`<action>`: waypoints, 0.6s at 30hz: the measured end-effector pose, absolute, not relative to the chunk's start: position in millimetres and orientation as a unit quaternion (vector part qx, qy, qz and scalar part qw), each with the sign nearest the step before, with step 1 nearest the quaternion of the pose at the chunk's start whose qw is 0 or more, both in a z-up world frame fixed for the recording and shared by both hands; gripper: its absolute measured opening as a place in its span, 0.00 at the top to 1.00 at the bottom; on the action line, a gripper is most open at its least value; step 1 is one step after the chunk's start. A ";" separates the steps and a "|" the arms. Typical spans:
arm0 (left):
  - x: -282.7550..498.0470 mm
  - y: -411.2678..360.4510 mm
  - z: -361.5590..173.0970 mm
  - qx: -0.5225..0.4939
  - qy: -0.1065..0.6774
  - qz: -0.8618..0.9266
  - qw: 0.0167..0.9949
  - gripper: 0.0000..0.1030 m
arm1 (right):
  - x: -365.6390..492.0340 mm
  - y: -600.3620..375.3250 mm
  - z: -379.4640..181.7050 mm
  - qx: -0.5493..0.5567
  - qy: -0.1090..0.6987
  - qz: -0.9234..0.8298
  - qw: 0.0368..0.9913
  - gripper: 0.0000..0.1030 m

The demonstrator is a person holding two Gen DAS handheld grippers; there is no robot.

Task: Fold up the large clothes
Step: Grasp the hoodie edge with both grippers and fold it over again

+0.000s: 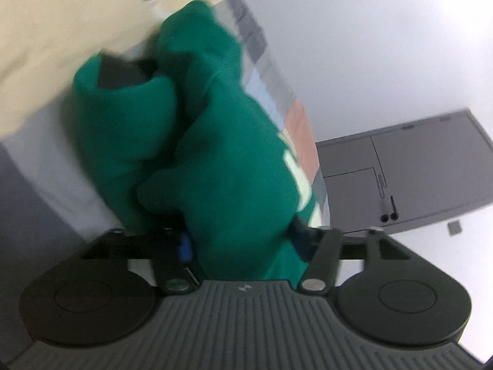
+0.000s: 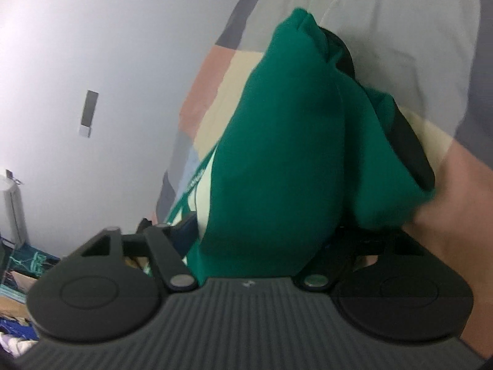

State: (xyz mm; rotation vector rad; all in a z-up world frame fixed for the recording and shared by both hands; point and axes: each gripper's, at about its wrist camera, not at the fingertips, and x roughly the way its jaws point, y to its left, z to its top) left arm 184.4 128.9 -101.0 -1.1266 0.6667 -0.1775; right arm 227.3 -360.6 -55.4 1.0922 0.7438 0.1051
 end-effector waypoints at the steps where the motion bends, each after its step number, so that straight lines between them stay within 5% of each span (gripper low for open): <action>1: 182.4 127.2 -91.7 -0.508 0.300 -0.085 0.803 0.55 | 228.4 -359.2 -51.8 0.495 0.345 0.053 0.796 0.50; 3: 176.1 126.2 -75.0 -0.485 0.273 -0.090 0.826 0.65 | 227.1 -350.7 -35.9 0.449 0.339 0.062 0.824 0.66; 5: 172.9 126.9 -63.4 -0.468 0.257 -0.093 0.841 0.67 | 221.0 -339.9 -18.5 0.401 0.319 0.072 0.856 0.69; 18: 171.9 129.7 -96.1 -0.407 0.316 -0.041 0.856 0.67 | 214.3 -311.8 -38.6 0.328 0.373 0.078 0.864 0.68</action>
